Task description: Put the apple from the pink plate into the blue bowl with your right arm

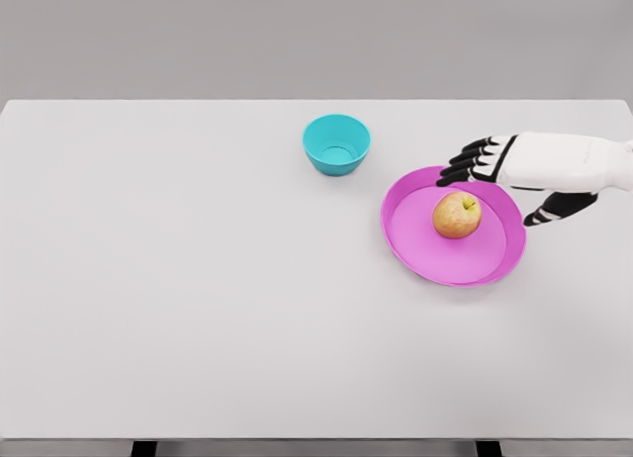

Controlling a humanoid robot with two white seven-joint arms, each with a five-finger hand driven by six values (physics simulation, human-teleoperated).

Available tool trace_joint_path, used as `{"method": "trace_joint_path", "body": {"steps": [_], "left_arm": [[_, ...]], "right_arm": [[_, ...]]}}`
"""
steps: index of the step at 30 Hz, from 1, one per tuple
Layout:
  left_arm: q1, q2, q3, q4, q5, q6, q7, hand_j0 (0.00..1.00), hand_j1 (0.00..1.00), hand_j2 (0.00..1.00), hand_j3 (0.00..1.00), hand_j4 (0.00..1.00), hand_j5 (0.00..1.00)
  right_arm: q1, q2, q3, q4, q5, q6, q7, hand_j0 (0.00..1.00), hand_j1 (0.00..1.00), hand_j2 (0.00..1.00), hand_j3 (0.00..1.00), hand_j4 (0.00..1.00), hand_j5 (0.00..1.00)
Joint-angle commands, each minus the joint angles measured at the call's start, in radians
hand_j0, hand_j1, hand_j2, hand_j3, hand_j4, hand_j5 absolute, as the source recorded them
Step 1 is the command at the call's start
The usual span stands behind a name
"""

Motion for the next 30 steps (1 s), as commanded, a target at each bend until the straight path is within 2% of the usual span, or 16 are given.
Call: {"method": "trace_joint_path", "body": {"steps": [1,5,8,10,15,18,21,24,30], "left_arm": [[0.002,0.000,0.000,0.000,0.000,0.000,0.000,1.00,1.00,1.00,1.00,1.00,1.00],[0.002,0.000,0.000,0.000,0.000,0.000,0.000,1.00,1.00,1.00,1.00,1.00,1.00],[0.002,0.000,0.000,0.000,0.000,0.000,0.000,1.00,1.00,1.00,1.00,1.00,1.00],[0.002,0.000,0.000,0.000,0.000,0.000,0.000,1.00,1.00,1.00,1.00,1.00,1.00],[0.002,0.000,0.000,0.000,0.000,0.000,0.000,1.00,1.00,1.00,1.00,1.00,1.00],[0.002,0.000,0.000,0.000,0.000,0.000,0.000,1.00,1.00,1.00,1.00,1.00,1.00],[0.002,0.000,0.000,0.000,0.000,0.000,0.000,1.00,1.00,1.00,1.00,1.00,1.00],[0.002,0.000,0.000,0.000,0.000,0.000,0.000,1.00,1.00,1.00,1.00,1.00,1.00],[0.002,0.000,0.000,0.000,0.000,0.000,0.000,1.00,1.00,1.00,1.00,1.00,1.00]], "right_arm": [[0.000,0.004,0.011,0.001,-0.006,0.002,0.006,1.00,1.00,1.00,1.00,1.00,1.00],[0.000,0.037,0.016,0.033,-0.006,0.002,-0.002,1.00,1.00,1.00,1.00,1.00,1.00],[0.000,0.113,0.034,0.148,0.000,0.002,-0.005,1.00,1.00,1.00,1.00,1.00,1.00],[0.002,0.110,0.040,0.201,0.029,0.002,-0.061,1.00,1.00,1.00,1.00,1.00,1.00],[0.011,0.116,0.040,0.210,0.028,0.002,-0.068,1.00,1.00,1.00,1.00,1.00,1.00],[0.028,0.159,0.057,0.282,0.032,0.002,-0.066,1.00,1.00,1.00,1.00,1.00,1.00],[0.032,0.179,0.065,0.305,0.034,0.002,-0.071,1.00,1.00,1.00,1.00,1.00,1.00],[0.032,0.206,0.090,0.300,0.043,0.002,-0.069,1.00,1.00,1.00,1.00,1.00,1.00],[0.025,0.208,0.114,0.310,0.046,0.002,-0.071,1.00,1.00,1.00,1.00,1.00,1.00]]}}
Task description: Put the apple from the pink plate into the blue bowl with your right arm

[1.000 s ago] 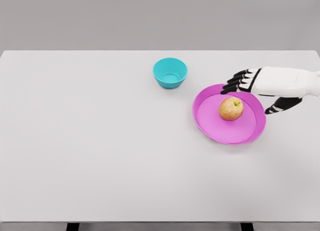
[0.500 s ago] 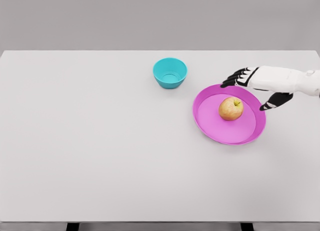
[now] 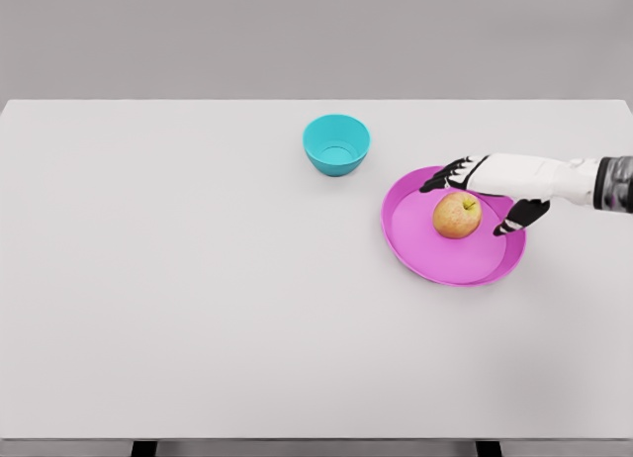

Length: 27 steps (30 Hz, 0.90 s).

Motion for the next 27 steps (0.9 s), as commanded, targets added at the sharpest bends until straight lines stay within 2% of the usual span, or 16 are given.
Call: {"method": "trace_joint_path", "body": {"steps": [1,3,7,16,20,25,27], "left_arm": [[-0.002,0.000,0.000,0.000,0.000,0.000,0.000,1.00,1.00,1.00,1.00,1.00,1.00],[-0.002,0.000,0.000,0.000,0.000,0.000,0.000,1.00,1.00,1.00,1.00,1.00,1.00],[0.000,0.000,0.000,0.000,0.000,0.000,0.000,1.00,1.00,1.00,1.00,1.00,1.00],[0.000,0.000,0.000,0.000,0.000,0.000,0.000,1.00,1.00,1.00,1.00,1.00,1.00],[-0.002,0.000,0.000,0.000,0.000,0.000,0.000,1.00,1.00,1.00,1.00,1.00,1.00],[0.000,0.000,0.000,0.000,0.000,0.000,0.000,1.00,1.00,1.00,1.00,1.00,1.00],[0.000,0.000,0.000,0.000,0.000,0.000,0.000,1.00,1.00,1.00,1.00,1.00,1.00]], "right_arm": [[0.000,0.003,0.007,0.004,-0.005,0.002,0.000,1.00,1.00,1.00,1.00,1.00,1.00],[0.002,0.009,0.007,0.021,-0.005,0.002,0.000,1.00,1.00,1.00,1.00,1.00,1.00],[-0.008,0.045,0.028,0.101,0.027,0.002,0.011,1.00,1.00,1.00,1.00,1.00,1.00],[-0.014,0.043,0.027,0.078,0.027,0.002,0.020,1.00,1.00,1.00,1.00,1.00,1.00],[-0.011,0.074,0.028,0.092,0.030,0.002,0.033,1.00,1.00,1.00,1.00,1.00,1.00],[-0.009,0.075,0.028,0.103,0.030,0.002,0.034,1.00,1.00,1.00,1.00,1.00,1.00],[-0.009,0.089,0.028,0.127,0.030,0.002,0.036,1.00,1.00,1.00,1.00,1.00,1.00]]}}
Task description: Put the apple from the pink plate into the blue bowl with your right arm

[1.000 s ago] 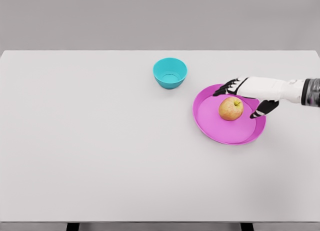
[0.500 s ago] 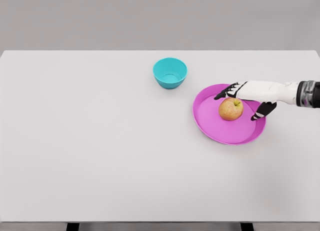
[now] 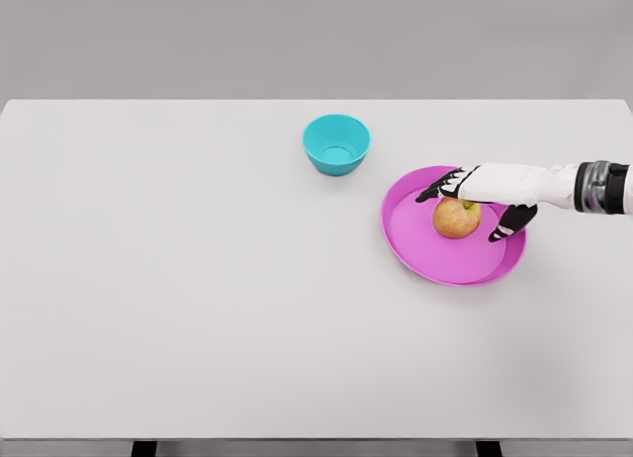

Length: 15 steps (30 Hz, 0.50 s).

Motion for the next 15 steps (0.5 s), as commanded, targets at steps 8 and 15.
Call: {"method": "trace_joint_path", "body": {"steps": [8,15], "left_arm": [[0.000,0.000,0.000,0.000,0.000,0.000,0.000,1.00,1.00,1.00,1.00,1.00,1.00],[0.000,0.000,0.000,0.000,0.000,0.000,0.000,1.00,1.00,1.00,1.00,1.00,1.00]], "right_arm": [[0.000,0.017,-0.003,0.039,-0.004,0.002,0.021,0.98,0.98,0.98,0.98,0.98,0.98],[0.002,0.023,0.002,0.039,-0.004,0.002,0.024,0.91,0.91,0.91,0.91,0.91,0.91]]}}
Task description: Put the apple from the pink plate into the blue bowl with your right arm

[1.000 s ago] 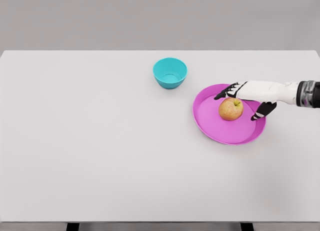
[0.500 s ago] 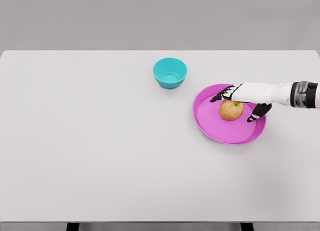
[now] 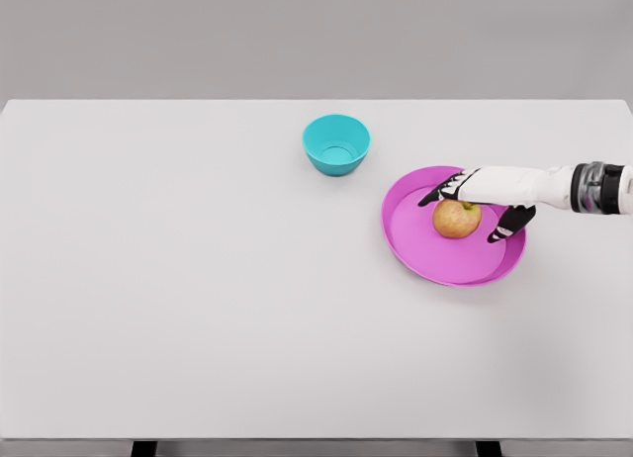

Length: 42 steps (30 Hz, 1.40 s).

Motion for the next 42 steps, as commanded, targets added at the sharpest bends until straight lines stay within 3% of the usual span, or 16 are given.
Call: {"method": "trace_joint_path", "body": {"steps": [1,5,7,16,30,36,42], "left_arm": [[0.000,0.000,0.000,0.000,0.000,0.000,0.000,1.00,1.00,1.00,1.00,1.00,1.00],[0.000,0.000,0.000,0.000,0.000,0.000,0.000,1.00,1.00,1.00,1.00,1.00,1.00],[0.000,0.000,0.000,0.000,0.000,0.000,0.000,1.00,1.00,1.00,1.00,1.00,1.00],[0.000,0.000,0.000,0.000,0.000,0.000,0.000,1.00,1.00,1.00,1.00,1.00,1.00],[0.000,0.000,0.000,0.000,0.000,0.000,0.000,1.00,1.00,1.00,1.00,1.00,1.00],[0.000,0.000,0.000,0.000,0.000,0.000,0.000,1.00,1.00,1.00,1.00,1.00,1.00],[0.000,0.000,0.000,0.000,0.000,0.000,0.000,1.00,1.00,1.00,1.00,1.00,1.00]], "right_arm": [[0.000,0.003,0.002,0.000,-0.006,0.002,0.004,0.88,0.88,0.88,0.88,0.88,0.88],[0.000,0.006,0.015,0.015,-0.004,0.002,0.008,0.69,0.69,0.69,0.69,0.69,0.69],[-0.002,0.020,0.010,0.041,-0.004,0.002,0.051,0.53,0.53,0.53,0.53,0.53,0.53],[0.003,0.018,0.007,0.067,-0.001,0.002,0.045,0.32,0.32,0.32,0.32,0.32,0.32],[-0.006,0.036,-0.059,0.061,-0.001,0.002,0.040,0.28,0.28,0.28,0.28,0.28,0.28],[-0.008,0.104,-0.134,0.070,-0.001,0.002,0.056,0.28,0.28,0.28,0.28,0.28,0.28],[-0.029,0.207,-0.173,0.152,0.014,0.002,0.065,0.28,0.28,0.28,0.28,0.28,0.28]]}}
